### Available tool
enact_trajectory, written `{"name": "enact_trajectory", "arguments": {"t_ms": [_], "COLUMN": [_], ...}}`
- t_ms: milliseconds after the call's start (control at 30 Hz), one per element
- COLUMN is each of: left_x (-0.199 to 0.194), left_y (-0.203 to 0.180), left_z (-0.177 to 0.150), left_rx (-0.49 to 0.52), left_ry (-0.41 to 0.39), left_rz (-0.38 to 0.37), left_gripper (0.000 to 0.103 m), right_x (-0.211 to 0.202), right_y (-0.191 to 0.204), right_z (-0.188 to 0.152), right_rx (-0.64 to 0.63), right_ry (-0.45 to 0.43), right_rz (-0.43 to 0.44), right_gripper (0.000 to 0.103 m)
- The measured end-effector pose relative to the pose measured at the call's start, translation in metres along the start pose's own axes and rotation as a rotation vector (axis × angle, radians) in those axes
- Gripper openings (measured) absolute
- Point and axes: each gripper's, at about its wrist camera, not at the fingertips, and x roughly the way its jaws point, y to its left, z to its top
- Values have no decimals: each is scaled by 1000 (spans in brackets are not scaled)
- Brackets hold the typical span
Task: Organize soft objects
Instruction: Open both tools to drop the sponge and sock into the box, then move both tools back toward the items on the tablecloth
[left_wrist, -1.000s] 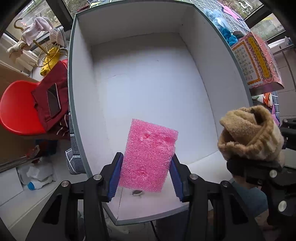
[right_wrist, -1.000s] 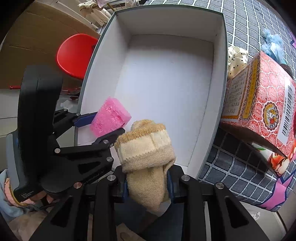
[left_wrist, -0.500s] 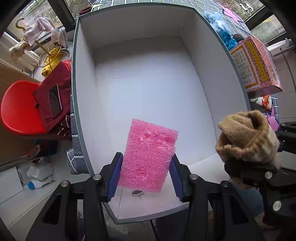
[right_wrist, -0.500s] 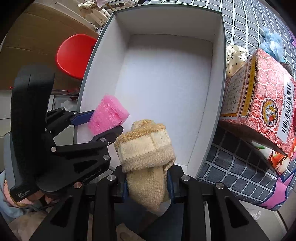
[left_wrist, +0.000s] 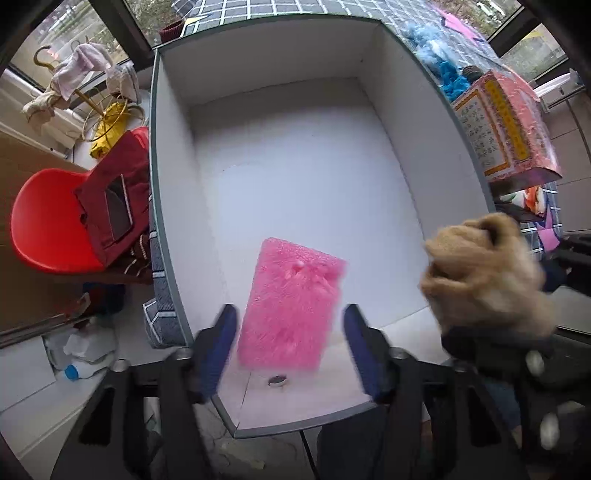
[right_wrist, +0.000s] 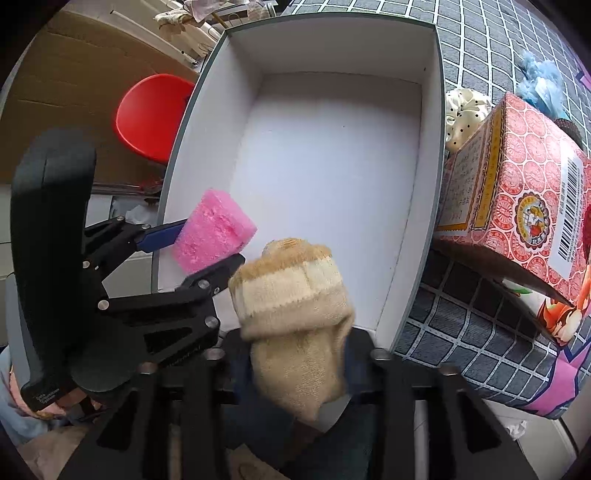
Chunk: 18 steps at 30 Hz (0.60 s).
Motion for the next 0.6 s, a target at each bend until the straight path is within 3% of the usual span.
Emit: {"name": "enact_trajectory", "arguments": {"t_ms": [100, 167, 367, 433, 500, 600], "left_x": [2, -1, -7, -10, -16, -26], "left_y": [3, 6, 14, 20, 28, 31], "left_z": [0, 1, 6, 9, 15, 27], "left_rx": [-21, -29, -73, -103, -144, -170], "left_ry": [18, 8, -18, -25, -27, -39], "left_rz": [-25, -33, -56, -113, -182, -254], "left_gripper": [68, 70, 96, 101, 103, 103], "right_x": [-5, -9, -22, -30, -41, -61], "right_y": [-3, -7, -14, -16, -22, -30], "right_z": [-2, -3, -8, -10, -15, -21], "right_rx": [10, 23, 50, 62, 75, 110], "right_ry": [-22, -34, -73, -96, -132, -177], "right_rz": [-11, -19, -20, -17, -31, 10], "right_gripper": [78, 81, 81, 88, 102, 102]}}
